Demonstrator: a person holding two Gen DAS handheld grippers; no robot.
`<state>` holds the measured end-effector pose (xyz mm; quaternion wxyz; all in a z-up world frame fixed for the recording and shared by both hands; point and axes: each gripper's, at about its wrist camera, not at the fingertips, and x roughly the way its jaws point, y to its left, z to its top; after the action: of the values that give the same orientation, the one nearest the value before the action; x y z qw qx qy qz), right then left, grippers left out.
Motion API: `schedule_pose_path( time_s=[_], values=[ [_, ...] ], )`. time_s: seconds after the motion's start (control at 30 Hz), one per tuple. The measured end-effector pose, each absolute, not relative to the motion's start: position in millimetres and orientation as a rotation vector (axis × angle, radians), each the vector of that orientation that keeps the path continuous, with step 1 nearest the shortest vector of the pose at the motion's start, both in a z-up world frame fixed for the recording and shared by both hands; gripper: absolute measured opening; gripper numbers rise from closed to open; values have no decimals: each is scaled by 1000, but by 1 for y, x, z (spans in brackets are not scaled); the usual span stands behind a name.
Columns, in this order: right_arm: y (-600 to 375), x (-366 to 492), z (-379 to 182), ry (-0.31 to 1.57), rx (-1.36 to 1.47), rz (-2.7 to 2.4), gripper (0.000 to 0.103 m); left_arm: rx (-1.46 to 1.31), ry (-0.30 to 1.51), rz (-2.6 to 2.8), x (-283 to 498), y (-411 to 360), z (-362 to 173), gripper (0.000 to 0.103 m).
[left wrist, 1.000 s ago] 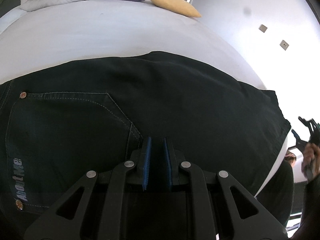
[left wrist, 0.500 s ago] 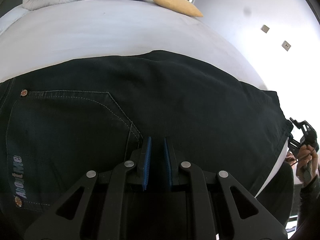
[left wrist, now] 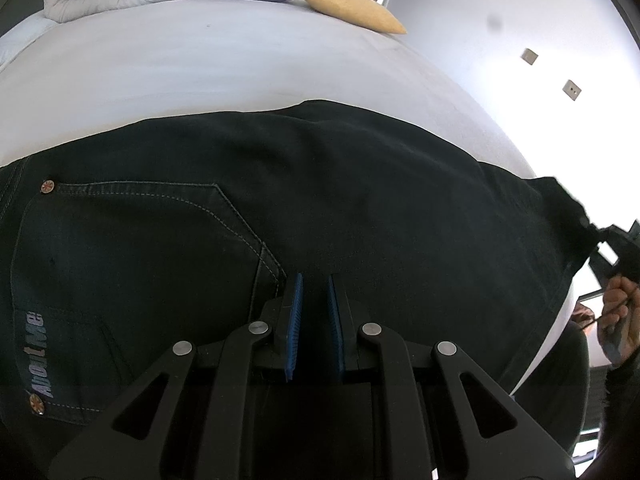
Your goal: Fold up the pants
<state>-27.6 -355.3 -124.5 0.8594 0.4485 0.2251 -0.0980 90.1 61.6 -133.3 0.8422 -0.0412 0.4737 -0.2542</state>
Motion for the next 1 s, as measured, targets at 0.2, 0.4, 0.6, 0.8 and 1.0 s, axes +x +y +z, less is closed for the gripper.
schedule_pose_path(
  time_s=[0.2,0.4,0.6,0.8,1.0],
  values=[
    [-206,23,-100,661,289,-114,12,-133,1005,-522,92,63,-129,13],
    [-130,46,-149,797,-11,-130,12,-282,1051,-585,94,58,-125,59],
    [-106,27,-128,702,-119,-138,12,-436,1082,-751,99,23,-110,97],
    [-65,16,-109,675,-189,-90,12,-478,1174,-832,123,-18,-110,97],
    [-33,13,-106,673,-230,-17,12,-510,1241,-817,138,-12,-123,35]
  ],
)
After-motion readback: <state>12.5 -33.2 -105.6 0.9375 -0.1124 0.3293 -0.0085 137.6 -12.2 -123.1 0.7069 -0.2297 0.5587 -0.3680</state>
